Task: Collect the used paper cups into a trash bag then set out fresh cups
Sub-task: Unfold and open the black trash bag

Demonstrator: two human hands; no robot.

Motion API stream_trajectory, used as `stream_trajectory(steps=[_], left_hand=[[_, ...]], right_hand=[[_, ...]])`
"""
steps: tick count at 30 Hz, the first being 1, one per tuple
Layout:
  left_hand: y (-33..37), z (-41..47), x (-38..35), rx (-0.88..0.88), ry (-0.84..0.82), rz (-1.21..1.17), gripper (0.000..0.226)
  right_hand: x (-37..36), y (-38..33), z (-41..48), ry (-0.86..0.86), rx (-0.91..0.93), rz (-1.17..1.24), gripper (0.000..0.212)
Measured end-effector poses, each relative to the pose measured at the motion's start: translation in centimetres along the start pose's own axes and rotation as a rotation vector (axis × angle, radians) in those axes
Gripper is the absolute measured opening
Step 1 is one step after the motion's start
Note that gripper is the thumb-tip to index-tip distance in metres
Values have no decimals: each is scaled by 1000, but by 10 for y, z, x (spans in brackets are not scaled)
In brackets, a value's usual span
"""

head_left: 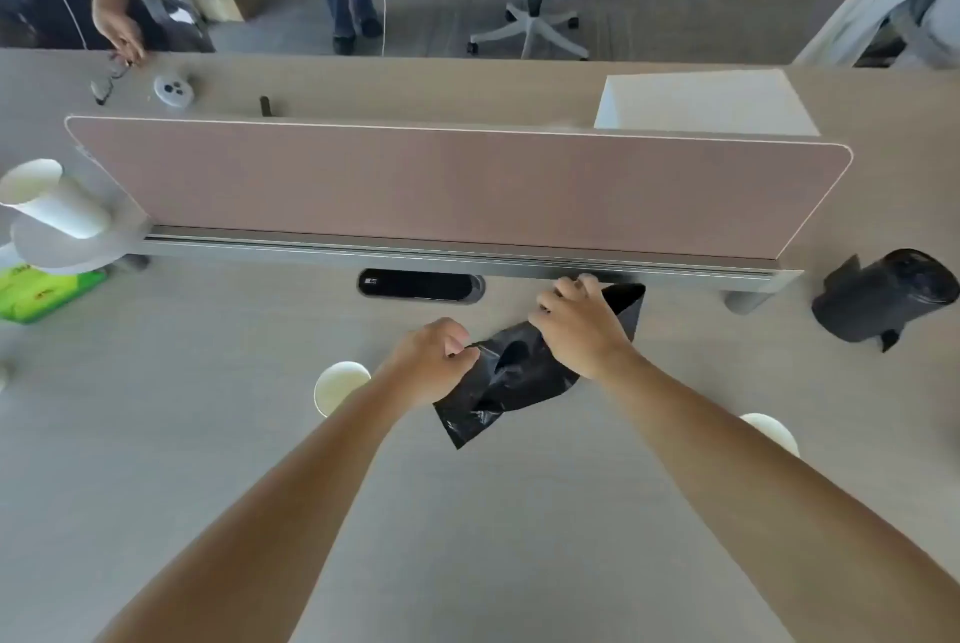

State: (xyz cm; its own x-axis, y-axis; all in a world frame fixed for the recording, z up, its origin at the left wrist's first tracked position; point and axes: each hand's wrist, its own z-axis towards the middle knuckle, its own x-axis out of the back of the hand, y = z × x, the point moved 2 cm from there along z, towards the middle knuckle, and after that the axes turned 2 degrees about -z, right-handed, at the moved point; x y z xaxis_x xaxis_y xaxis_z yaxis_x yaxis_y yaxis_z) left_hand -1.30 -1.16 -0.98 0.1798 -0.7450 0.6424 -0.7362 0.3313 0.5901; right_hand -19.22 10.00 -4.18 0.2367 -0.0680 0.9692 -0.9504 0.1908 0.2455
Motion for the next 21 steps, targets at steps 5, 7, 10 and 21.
stream_trajectory(steps=[5,7,10,21], left_hand=[[6,-27,26,-128,69,44,55],[14,-46,39,-178,56,43,75],[28,-81,56,-221,107,29,105],[32,-199,123,-561,155,-32,18]], right_hand=[[72,3,-12,115,-138,367,27],[110,2,-27,152,-225,586,25],[155,-4,-48,168,-344,820,14],[277,-66,-126,220,-343,949,21]])
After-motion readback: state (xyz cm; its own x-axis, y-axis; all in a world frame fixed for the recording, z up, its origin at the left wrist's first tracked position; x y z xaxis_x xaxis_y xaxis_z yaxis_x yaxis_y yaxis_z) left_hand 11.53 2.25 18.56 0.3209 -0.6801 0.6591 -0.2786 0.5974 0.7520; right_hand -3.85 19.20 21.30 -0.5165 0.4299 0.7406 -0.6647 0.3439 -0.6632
